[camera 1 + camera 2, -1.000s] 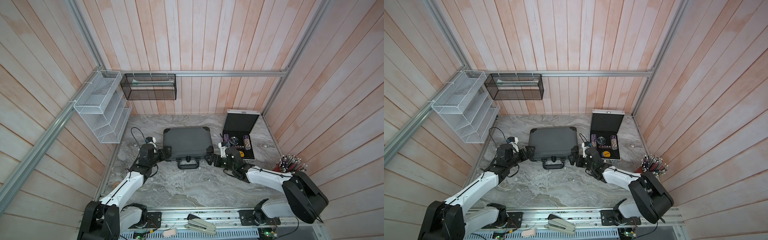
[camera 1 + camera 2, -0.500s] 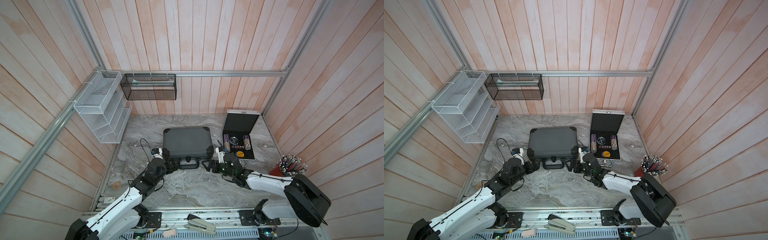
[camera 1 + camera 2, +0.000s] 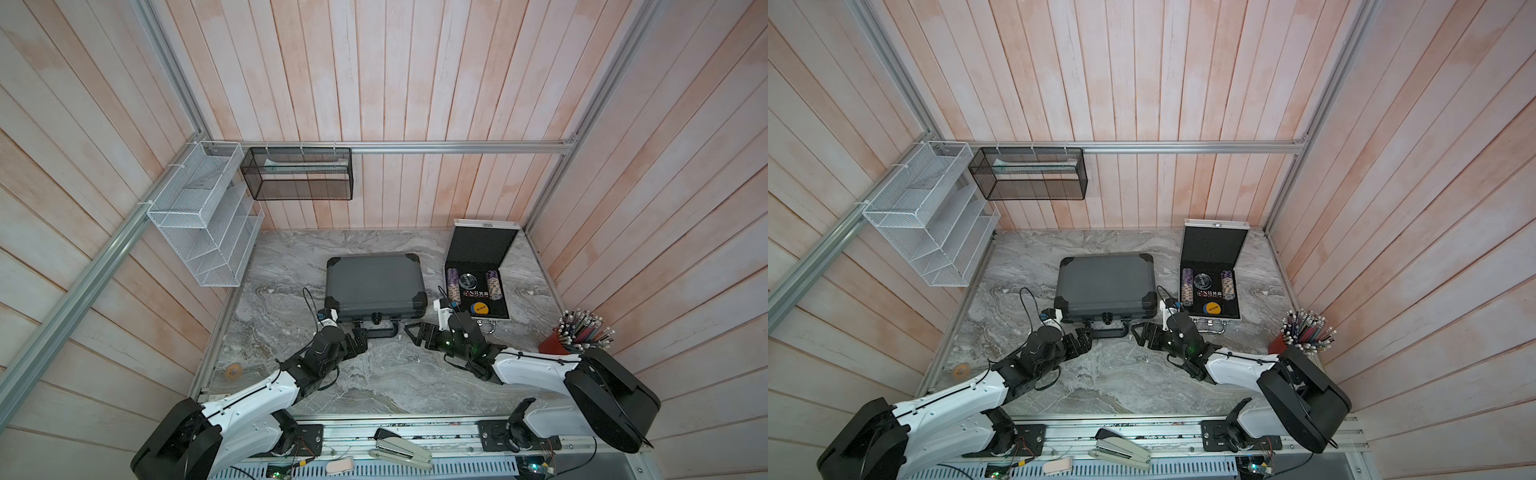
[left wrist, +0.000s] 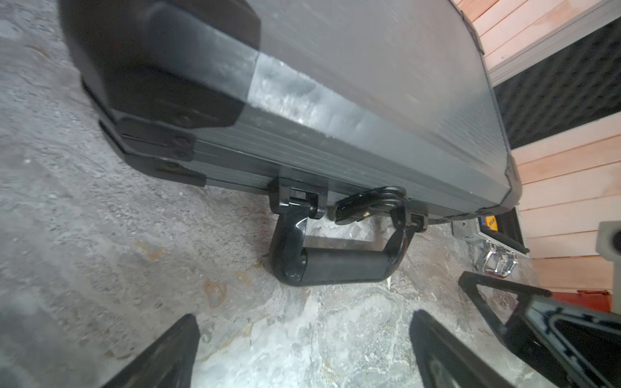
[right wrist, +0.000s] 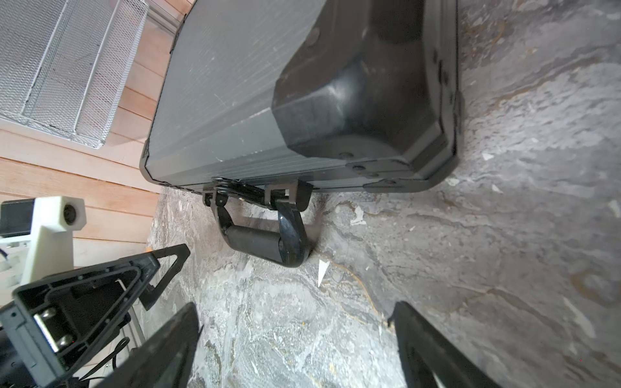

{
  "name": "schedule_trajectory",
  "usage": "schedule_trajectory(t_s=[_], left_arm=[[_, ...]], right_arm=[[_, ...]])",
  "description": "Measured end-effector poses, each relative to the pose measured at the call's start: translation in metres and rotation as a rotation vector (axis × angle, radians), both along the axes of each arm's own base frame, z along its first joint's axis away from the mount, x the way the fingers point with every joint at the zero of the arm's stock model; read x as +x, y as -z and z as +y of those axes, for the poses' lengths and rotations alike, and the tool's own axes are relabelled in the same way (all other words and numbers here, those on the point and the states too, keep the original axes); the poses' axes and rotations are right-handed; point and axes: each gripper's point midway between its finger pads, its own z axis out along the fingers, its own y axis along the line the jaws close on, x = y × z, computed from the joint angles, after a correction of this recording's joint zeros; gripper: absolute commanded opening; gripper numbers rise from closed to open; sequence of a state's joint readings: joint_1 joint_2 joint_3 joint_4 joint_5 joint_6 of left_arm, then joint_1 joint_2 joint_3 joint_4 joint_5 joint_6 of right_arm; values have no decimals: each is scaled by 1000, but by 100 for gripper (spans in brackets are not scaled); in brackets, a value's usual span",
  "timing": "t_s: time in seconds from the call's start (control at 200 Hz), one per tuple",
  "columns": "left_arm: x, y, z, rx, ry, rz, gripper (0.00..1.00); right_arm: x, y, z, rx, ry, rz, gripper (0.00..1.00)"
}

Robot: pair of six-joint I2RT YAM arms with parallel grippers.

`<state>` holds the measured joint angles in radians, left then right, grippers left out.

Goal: Open the poker set cases
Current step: Pick up the poker set case from the center of the board.

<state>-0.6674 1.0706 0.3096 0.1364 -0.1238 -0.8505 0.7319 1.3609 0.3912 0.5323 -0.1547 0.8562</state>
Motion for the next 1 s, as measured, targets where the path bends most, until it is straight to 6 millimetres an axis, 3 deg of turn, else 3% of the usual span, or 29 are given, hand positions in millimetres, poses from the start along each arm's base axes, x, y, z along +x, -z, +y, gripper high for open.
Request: schedule_trajectory(t_s=[0.25, 0.615, 1.0], left_arm=[[11, 16, 6, -66, 17, 26, 97], [10, 26, -22, -107, 204, 43, 91], [17, 27, -33, -180, 258, 26, 85]], right_arm=[[1, 8, 2, 2, 4, 23, 91], [2, 12, 3, 10, 13, 38, 91], [2, 12, 3, 12, 15, 40, 91]])
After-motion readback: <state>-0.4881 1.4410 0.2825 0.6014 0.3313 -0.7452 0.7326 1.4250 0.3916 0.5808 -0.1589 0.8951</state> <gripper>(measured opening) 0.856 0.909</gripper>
